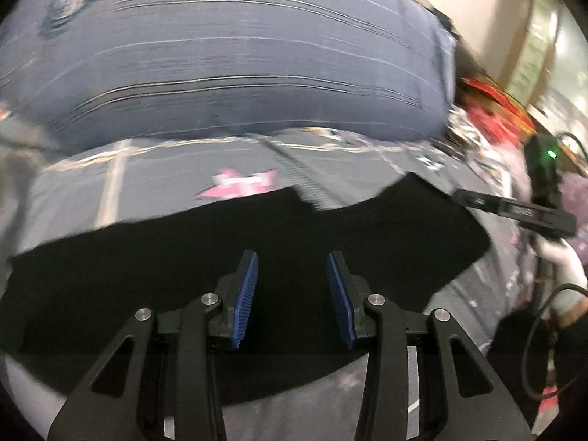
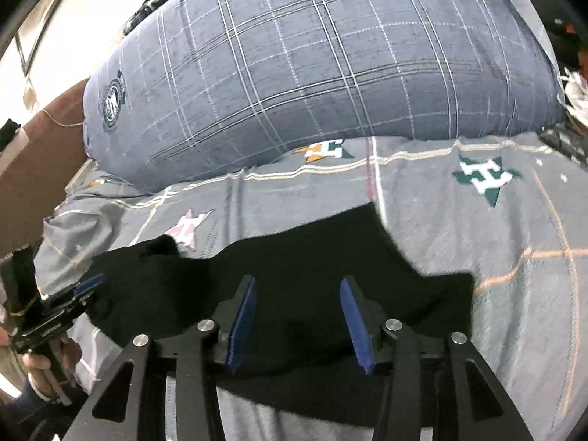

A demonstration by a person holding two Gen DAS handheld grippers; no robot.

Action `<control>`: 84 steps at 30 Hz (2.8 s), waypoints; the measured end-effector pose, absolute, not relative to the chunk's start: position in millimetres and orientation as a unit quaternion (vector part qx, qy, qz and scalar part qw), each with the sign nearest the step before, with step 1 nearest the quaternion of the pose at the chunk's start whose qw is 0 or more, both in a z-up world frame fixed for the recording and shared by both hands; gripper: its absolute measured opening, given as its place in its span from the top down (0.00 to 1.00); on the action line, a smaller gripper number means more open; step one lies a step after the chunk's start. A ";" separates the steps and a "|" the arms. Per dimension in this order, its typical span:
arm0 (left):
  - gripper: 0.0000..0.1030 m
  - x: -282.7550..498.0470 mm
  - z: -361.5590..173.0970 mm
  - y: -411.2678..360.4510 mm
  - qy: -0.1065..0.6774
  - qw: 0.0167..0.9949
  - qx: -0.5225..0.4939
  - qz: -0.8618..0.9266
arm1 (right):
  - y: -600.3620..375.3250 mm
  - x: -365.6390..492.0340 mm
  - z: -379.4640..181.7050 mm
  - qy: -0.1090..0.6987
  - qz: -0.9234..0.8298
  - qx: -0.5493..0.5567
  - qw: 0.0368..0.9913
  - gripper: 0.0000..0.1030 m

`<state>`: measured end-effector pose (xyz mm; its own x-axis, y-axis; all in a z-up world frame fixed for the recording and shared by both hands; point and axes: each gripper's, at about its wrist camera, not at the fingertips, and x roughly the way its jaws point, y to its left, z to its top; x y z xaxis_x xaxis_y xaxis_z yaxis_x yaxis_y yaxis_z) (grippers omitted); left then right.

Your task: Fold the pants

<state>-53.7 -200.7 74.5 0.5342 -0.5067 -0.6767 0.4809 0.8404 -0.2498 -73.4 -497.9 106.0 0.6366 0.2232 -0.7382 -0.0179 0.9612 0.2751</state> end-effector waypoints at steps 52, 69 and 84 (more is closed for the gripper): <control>0.46 -39.3 88.7 -182.1 0.379 0.886 -0.027 -0.267 | -528.5 -91.1 128.5 0.406 0.094 0.060 0.907 0.67; 0.46 -37.2 35.6 -134.9 0.396 0.889 -0.080 -0.215 | -335.5 18.7 66.1 0.461 0.279 0.071 0.839 0.64; 0.46 -33.4 31.4 -134.4 0.390 0.895 -0.072 -0.205 | -320.3 38.1 51.1 0.443 0.234 0.036 0.865 0.85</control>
